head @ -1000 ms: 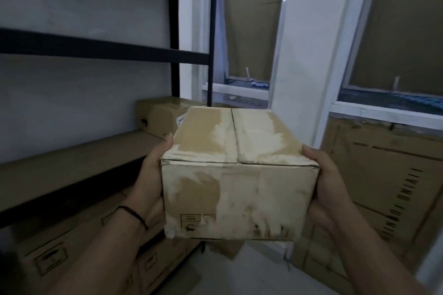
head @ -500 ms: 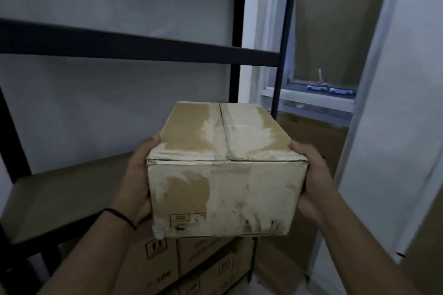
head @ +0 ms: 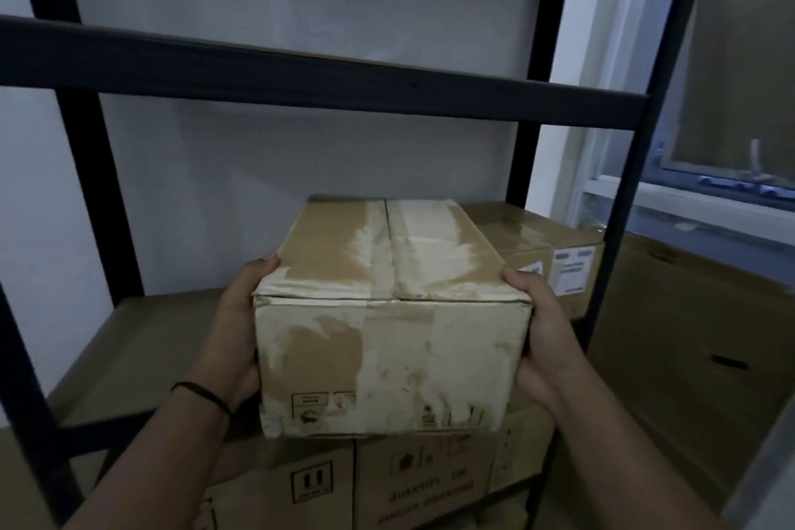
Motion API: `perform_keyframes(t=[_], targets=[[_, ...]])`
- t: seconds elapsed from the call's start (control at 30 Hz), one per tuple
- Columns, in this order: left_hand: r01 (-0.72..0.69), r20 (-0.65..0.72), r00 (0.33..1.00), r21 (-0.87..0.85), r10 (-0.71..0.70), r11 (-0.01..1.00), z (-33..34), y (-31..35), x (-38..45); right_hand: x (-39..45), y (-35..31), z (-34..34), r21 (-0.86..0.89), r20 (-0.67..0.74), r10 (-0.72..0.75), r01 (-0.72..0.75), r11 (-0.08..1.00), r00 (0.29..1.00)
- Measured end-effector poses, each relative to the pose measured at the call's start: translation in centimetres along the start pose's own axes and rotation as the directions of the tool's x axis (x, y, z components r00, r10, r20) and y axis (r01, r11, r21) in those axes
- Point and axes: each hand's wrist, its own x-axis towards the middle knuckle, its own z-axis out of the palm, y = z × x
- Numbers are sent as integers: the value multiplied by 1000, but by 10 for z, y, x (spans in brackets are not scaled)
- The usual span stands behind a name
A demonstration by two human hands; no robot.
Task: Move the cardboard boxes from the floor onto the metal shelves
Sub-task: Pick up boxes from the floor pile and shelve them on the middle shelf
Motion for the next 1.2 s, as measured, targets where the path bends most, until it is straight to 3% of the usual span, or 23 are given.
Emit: perform_keyframes(t=[0.47,0.63,0.73,0.8,0.9,1.0,1.1,1.2], targets=[[11,-209,978,6,-10,1000,43,-63,17,77,-13,-72,-38,166,227,-224,974,960],[38,-243,969,21,-32,999,46,-75,24,86,-11,-82,-92,108,245,-236,967,963],[81,-285,956,53,-63,995,46,-78,29,91,-12,-83,-235,20,191,-181,955,981],[97,-305,950,67,-72,993,43,-81,34,92,-13,-86,-441,-22,63,-66,895,998],[100,-294,953,74,-74,992,39,-86,40,87,-10,-91,-679,97,-142,170,714,985],[117,-298,951,108,-80,987,33,-86,45,83,-2,-95,-836,220,-139,260,483,965],[-20,-335,935,285,119,958,22,-83,53,88,1,-95,-881,202,-200,267,390,959],[-156,-291,890,529,351,834,27,-79,47,94,4,-97,-915,186,-262,264,305,947]])
